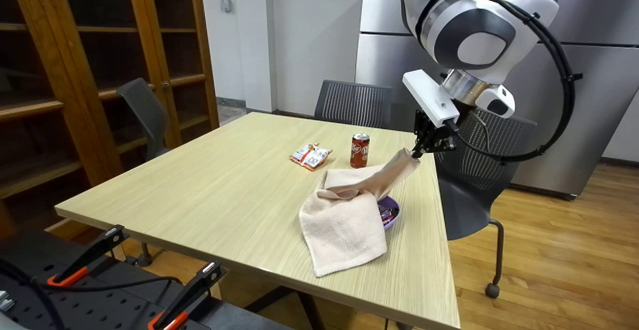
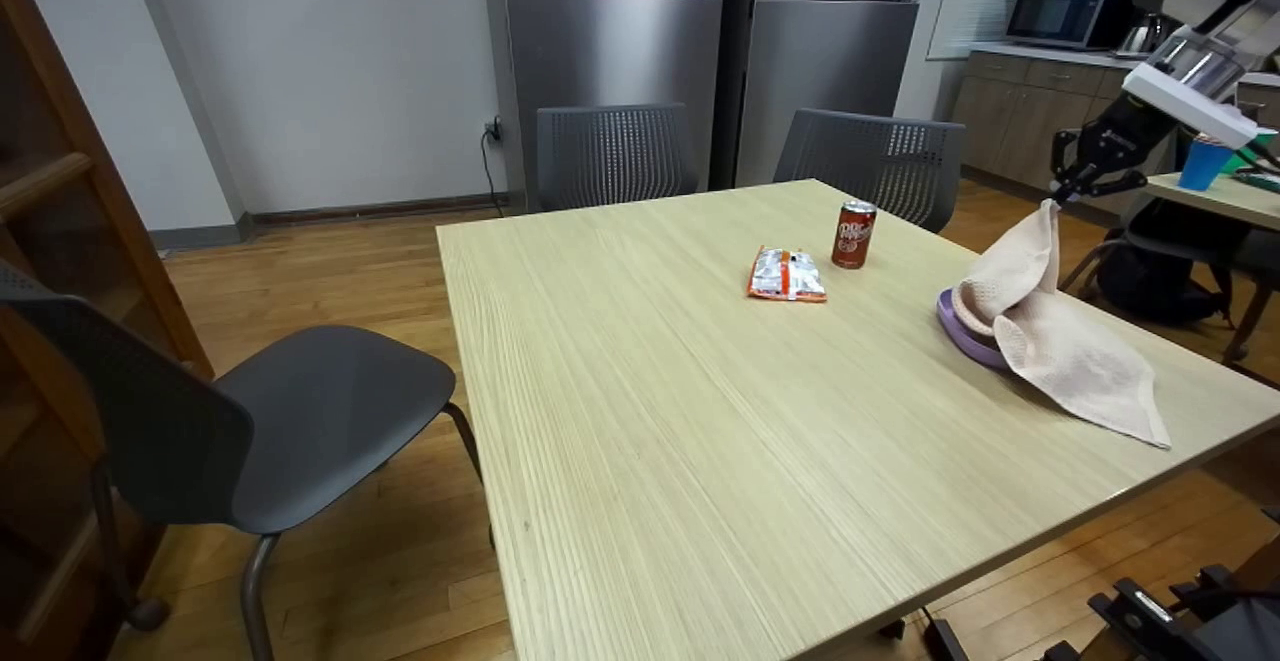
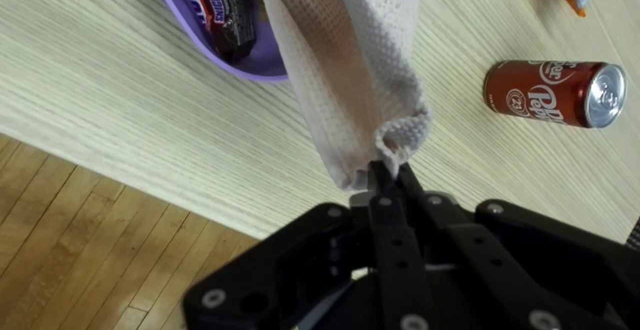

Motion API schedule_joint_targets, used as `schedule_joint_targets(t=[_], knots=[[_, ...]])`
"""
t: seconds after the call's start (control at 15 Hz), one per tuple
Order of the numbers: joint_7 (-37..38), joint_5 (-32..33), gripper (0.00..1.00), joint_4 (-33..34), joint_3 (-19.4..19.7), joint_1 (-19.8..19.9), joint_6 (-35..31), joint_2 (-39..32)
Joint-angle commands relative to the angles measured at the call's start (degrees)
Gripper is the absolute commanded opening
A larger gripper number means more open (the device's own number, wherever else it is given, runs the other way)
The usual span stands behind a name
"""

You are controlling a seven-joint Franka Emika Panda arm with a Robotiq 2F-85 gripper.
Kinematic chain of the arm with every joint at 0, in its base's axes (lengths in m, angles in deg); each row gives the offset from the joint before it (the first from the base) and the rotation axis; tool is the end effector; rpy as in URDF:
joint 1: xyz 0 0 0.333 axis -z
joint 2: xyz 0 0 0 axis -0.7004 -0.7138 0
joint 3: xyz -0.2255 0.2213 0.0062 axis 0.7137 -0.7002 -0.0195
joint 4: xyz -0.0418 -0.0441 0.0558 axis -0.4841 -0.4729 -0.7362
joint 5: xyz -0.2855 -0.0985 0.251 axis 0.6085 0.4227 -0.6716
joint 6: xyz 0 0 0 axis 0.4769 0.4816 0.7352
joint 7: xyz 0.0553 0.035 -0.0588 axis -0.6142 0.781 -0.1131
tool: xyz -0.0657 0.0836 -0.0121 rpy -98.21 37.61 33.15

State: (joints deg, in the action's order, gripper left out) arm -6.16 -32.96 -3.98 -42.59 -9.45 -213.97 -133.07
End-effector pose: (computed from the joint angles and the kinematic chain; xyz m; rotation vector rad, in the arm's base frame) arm 0.5663 -0.4340 0.2143 -2.5026 1.1350 -0.1718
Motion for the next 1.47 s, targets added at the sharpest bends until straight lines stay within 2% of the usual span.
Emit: schedule_joint_targets(t=[0.0,0.87,1.33,1.4], knots=[[5.16,1.85,0.01,6.19,1.02,-0.70,2.08,-3.25],[16.54,8.20,0.01,17.24,1.47,-3.37,2.85,-14.91],[19.73,9.73,0.01,20.87,2.08,-3.03,3.58,-19.19],[19.87,9.94,0.15,20.94,2.25,-3.09,3.57,-19.25]])
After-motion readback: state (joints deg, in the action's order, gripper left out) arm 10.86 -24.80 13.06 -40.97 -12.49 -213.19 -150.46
